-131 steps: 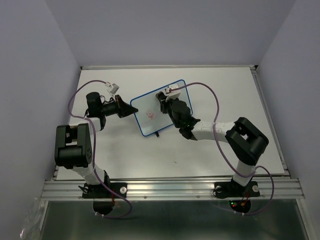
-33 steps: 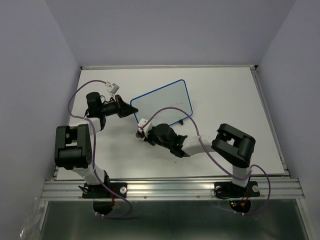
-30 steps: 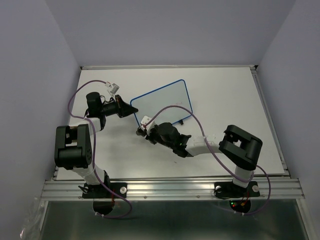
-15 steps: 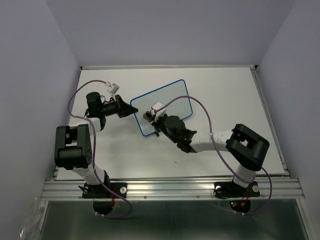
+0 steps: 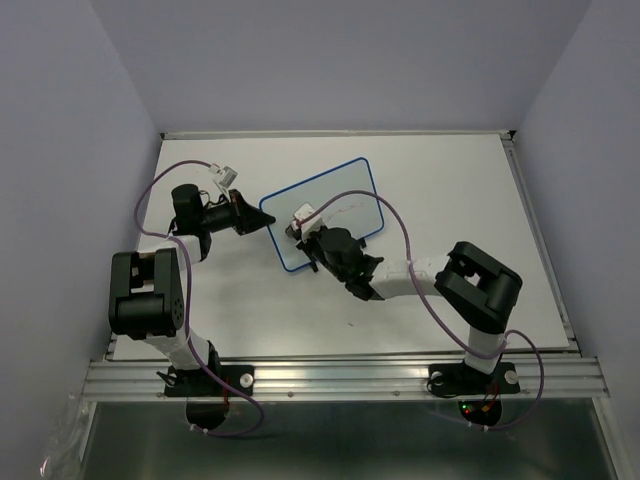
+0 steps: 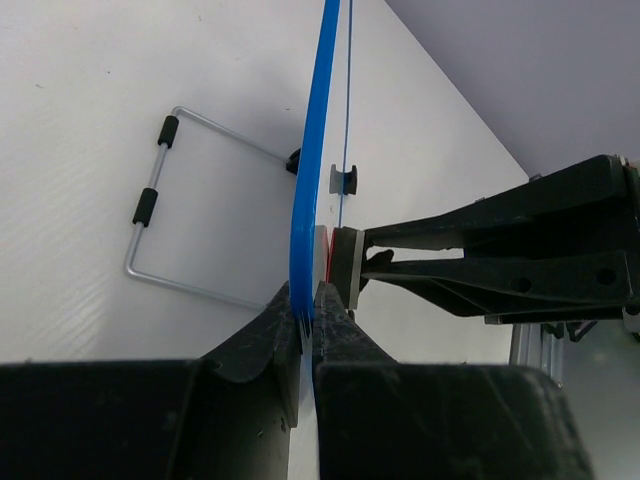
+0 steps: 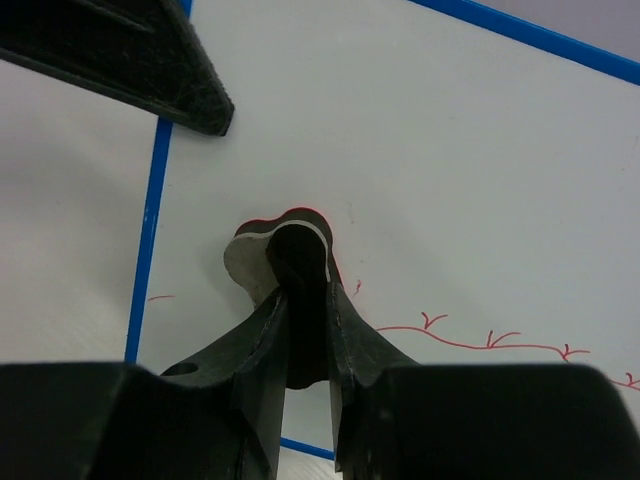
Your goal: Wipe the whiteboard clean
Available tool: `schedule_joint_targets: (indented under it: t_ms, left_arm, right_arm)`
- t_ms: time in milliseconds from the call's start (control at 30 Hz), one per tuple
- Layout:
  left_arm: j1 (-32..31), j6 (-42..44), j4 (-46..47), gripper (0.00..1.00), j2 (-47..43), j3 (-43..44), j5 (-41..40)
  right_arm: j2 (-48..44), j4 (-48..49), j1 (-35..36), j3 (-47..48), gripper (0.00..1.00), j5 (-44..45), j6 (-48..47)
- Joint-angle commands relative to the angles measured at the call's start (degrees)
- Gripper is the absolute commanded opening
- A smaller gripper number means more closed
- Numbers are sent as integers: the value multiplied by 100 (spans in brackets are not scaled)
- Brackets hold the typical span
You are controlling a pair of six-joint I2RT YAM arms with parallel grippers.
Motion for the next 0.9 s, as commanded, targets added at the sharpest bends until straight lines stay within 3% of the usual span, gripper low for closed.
schedule_joint_targets:
  t_ms: [0, 233, 433, 667, 867]
  left_arm:
    - [-43, 596, -128, 0, -20, -124, -857]
    - [-35, 587, -128, 0, -29, -124, -857]
    - [-43, 587, -128, 0, -38, -124, -883]
    - [-34, 587, -137, 0, -38, -124, -892]
    - [-34, 596, -128, 0, -21, -124, -892]
  right_arm:
    - [228, -529, 172, 130, 1, -924, -461]
    - [290, -1153, 339, 147, 1, -1417, -980]
    - [500, -1505, 470, 340, 1, -1278, -1156]
    - [413, -1040, 470, 305, 1, -575, -910]
    - [290, -372, 470, 288, 1, 627, -638]
